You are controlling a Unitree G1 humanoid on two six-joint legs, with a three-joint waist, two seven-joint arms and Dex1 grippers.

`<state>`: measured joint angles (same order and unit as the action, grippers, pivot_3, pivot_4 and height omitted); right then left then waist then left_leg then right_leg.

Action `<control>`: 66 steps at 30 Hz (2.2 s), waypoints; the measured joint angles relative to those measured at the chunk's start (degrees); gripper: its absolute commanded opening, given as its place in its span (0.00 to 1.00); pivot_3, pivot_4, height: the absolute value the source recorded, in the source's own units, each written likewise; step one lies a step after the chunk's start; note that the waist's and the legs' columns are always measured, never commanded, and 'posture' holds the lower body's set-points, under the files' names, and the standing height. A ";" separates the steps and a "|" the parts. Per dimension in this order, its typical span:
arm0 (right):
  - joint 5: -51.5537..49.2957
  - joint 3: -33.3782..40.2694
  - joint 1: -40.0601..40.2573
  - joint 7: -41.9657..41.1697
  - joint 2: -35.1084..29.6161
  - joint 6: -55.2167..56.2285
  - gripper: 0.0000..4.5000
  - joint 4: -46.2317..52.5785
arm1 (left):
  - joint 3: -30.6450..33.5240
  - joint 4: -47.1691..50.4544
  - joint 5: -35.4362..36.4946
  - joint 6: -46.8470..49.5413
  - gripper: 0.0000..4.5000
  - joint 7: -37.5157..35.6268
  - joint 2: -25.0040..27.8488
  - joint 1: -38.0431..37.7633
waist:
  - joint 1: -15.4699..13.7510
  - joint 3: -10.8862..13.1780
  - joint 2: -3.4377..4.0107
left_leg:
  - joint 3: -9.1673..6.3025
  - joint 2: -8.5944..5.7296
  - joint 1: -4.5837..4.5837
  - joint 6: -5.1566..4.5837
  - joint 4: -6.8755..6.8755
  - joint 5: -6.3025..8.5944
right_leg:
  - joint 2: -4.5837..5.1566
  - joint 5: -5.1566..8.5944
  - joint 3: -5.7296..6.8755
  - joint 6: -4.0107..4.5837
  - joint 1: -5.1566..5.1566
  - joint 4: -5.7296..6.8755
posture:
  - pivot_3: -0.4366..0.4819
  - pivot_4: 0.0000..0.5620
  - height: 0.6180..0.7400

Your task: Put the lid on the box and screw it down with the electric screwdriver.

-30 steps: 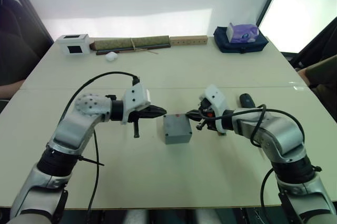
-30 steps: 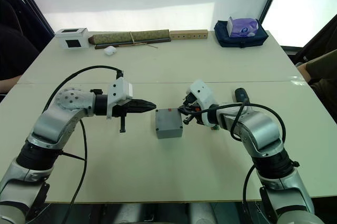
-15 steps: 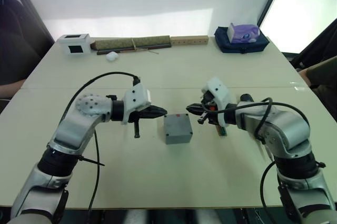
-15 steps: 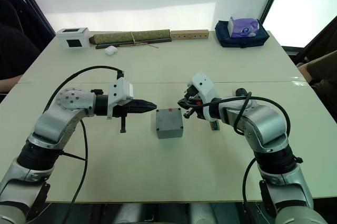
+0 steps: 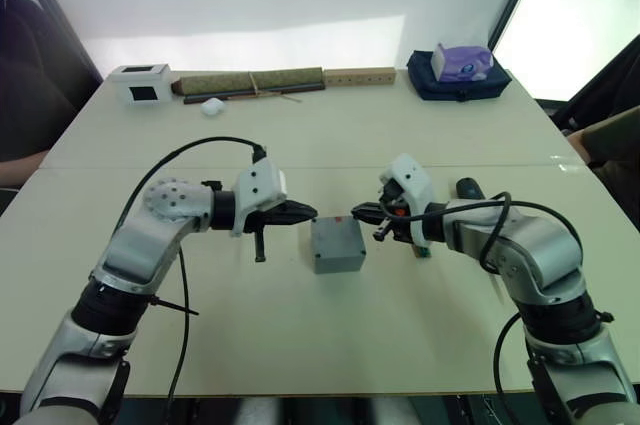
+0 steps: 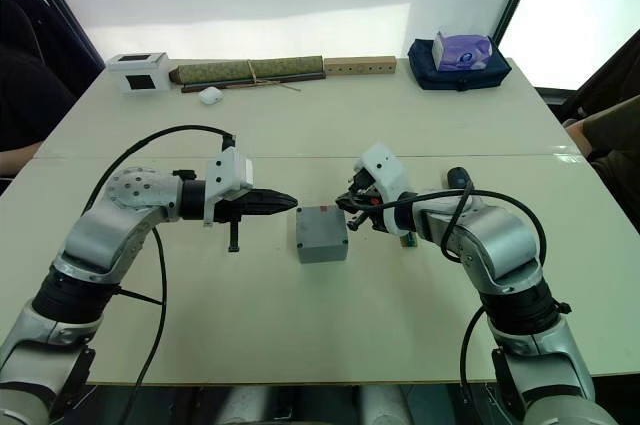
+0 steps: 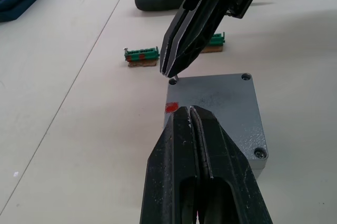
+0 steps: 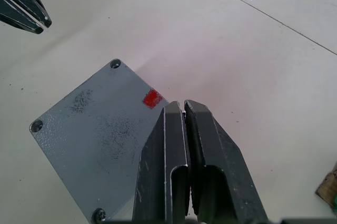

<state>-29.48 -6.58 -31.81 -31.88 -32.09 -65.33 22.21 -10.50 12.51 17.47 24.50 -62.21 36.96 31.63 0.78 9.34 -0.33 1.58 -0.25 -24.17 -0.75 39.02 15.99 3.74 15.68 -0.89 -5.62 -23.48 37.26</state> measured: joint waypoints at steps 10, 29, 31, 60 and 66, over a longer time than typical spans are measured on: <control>0.12 -0.14 -0.09 0.01 0.22 0.44 0.01 -0.43 | 0.00 0.00 0.00 0.02 0.00 0.17 0.02 -0.01 | 0.01 0.00 0.00 | 0.00 0.00 0.00 0.00 -0.01 0.00 | 0.05 0.00 0.00 0.01 0.00 -0.01 | 0.48 0.27 1.00; 2.29 -2.48 0.09 -0.61 0.55 2.70 0.01 -2.84 | 0.00 1.02 -0.07 0.17 0.00 0.37 0.23 -0.36 | 0.06 0.00 0.00 | -0.01 0.00 -0.06 0.02 -0.08 0.01 | 0.14 0.08 0.00 0.19 -0.07 -0.06 | 0.48 0.27 1.00; 2.38 -2.47 0.49 -0.76 0.53 3.43 0.01 -2.93 | 0.00 1.10 -0.07 0.24 0.00 0.38 0.25 -0.36 | 0.06 0.00 0.00 | -0.01 0.00 -0.06 0.02 -0.09 0.01 | 0.14 0.08 0.00 0.19 -0.08 -0.07 | 0.48 0.27 1.00; -2.12 8.03 -6.13 -1.37 -27.59 -26.12 0.99 -2.45 | -0.02 2.91 5.19 1.48 0.00 -0.88 -4.79 1.39 | 0.06 0.06 0.10 | 0.04 -0.25 -0.31 0.02 -0.29 0.01 | 0.60 0.12 0.14 0.27 -0.29 -0.27 | 0.48 0.27 1.00; -2.20 -2.28 -10.31 -3.22 -32.17 -26.79 0.99 -14.09 | -1.25 2.59 4.95 0.93 0.00 -0.67 -6.50 2.30 | 0.13 0.07 0.13 | 0.13 -0.26 -0.33 0.01 -0.48 -0.01 | 0.57 0.09 0.13 0.23 -0.47 -0.25 | 0.48 0.27 1.00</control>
<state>-31.68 -8.86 -42.12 -35.11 -64.26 -92.13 8.12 -11.75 15.10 22.43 25.43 -62.88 30.46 33.94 0.90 9.41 -0.19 1.71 -0.51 -24.50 -0.74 38.53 15.98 4.32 15.77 -0.77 -5.40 -23.95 37.01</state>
